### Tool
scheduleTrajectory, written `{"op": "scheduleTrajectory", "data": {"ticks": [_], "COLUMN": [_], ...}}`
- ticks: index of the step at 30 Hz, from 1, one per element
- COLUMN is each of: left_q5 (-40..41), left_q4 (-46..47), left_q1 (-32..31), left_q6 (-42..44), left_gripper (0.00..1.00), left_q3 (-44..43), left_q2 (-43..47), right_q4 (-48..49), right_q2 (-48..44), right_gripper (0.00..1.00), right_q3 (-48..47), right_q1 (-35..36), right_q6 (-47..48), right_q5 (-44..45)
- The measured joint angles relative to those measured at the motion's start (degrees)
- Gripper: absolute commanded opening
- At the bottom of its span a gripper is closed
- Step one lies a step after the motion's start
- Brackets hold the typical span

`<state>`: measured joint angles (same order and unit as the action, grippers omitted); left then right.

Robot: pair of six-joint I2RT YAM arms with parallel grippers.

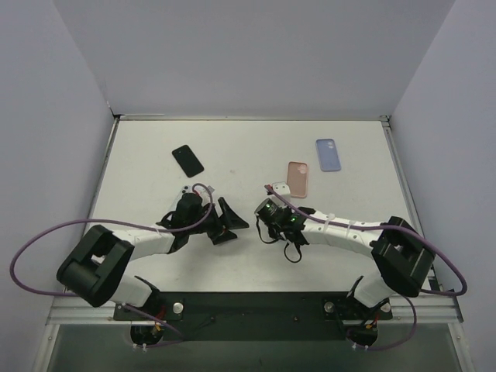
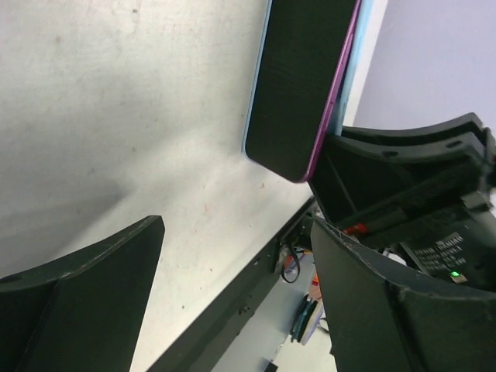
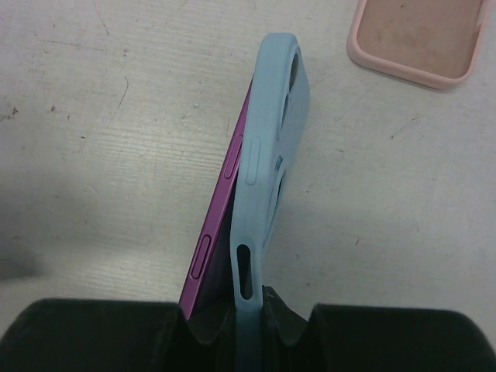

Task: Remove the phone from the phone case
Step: Remove the phone case from the phone.

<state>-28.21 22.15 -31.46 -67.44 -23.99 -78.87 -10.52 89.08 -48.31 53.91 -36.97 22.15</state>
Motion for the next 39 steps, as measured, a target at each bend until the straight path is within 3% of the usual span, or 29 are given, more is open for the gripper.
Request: {"op": "scheduleTrajectory", "data": {"ticks": [9,22,33,37,39], "left_q5": [0.15,4.24,7.67,7.54,7.69], "left_q4": [2.10,-2.40,-8.81,-8.92,-8.85], "left_q1": [-5.75,-7.89,-8.59,-9.35,-9.79], "left_q6": [4.44,11.23,16.00,16.11,16.13], "left_gripper": [0.84,0.71,0.53,0.38,0.37], "left_q3": [-9.55,-16.94,-18.40,-18.80,-19.30], "left_q2": [-10.82,-14.49,-17.64,-18.60,-18.78], "right_q4": [6.69,14.62,21.14,22.36,22.62], "right_q2": [-1.70,-1.29,-3.08,-3.21,-3.34], "right_gripper": [0.00,0.00,0.00,0.00,0.00], "right_q3": [2.89,4.48,8.35,8.83,9.03], "right_q1": [-2.32,-4.92,-7.15,-7.50,-7.54], "right_q6": [0.87,0.74,-0.72,-0.66,-0.59], "right_q5": [-5.09,-12.24,-17.11,-18.18,-18.32]}}
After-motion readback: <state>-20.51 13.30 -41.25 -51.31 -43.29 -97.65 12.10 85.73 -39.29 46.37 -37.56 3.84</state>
